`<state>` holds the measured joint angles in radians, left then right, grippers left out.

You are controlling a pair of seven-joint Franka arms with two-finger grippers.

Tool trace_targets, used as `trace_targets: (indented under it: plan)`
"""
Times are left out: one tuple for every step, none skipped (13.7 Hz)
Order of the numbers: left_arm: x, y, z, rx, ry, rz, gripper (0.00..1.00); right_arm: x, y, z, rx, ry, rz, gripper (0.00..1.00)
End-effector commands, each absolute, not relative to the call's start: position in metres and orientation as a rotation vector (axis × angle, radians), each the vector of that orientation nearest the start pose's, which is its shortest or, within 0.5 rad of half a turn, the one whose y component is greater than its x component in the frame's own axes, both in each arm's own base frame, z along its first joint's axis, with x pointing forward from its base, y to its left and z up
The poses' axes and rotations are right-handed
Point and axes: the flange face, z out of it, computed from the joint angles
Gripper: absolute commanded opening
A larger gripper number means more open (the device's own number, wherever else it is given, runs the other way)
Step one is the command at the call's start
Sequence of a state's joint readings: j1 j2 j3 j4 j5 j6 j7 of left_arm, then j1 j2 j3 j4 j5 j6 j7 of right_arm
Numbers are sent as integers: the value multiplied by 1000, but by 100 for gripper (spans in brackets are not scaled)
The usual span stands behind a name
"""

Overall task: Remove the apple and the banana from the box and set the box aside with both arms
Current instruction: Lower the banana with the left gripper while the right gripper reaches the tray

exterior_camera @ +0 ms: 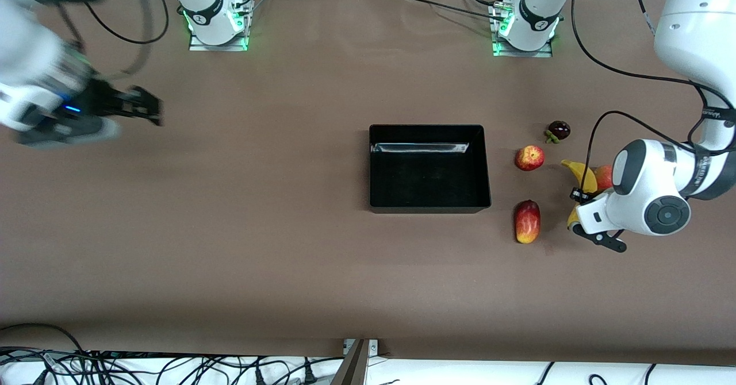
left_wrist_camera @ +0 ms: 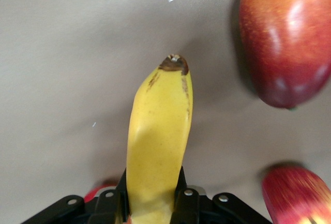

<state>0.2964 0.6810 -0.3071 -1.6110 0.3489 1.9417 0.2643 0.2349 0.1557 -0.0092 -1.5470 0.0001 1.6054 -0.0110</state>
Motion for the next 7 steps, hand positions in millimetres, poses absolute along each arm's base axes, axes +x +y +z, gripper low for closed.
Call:
trace_targets:
  plan:
    - [641,39,198,-2968,703,393,6,599,174,502,-3073,-431,227,100]
    - [640,39,195,-2948,723,390,50,599,199,488,-3076,-408,219,100]
    - [641,39,196,-2943,730,387,99,598,218,475,-3090,-311,233,100]
    - [642,39,201,-2941,731,390,100,598,241,459,-3095,-209,232,100]
    - [643,36,207,-2944,726,393,100,594,273,442,-3081,-155,230,100]
    - [643,36,216,-2947,716,412,100,588,301,425,-3076,-113,229,100]
    - [643,23,240,-2950,724,408,100,584,325,409,-3072,-57,217,100]
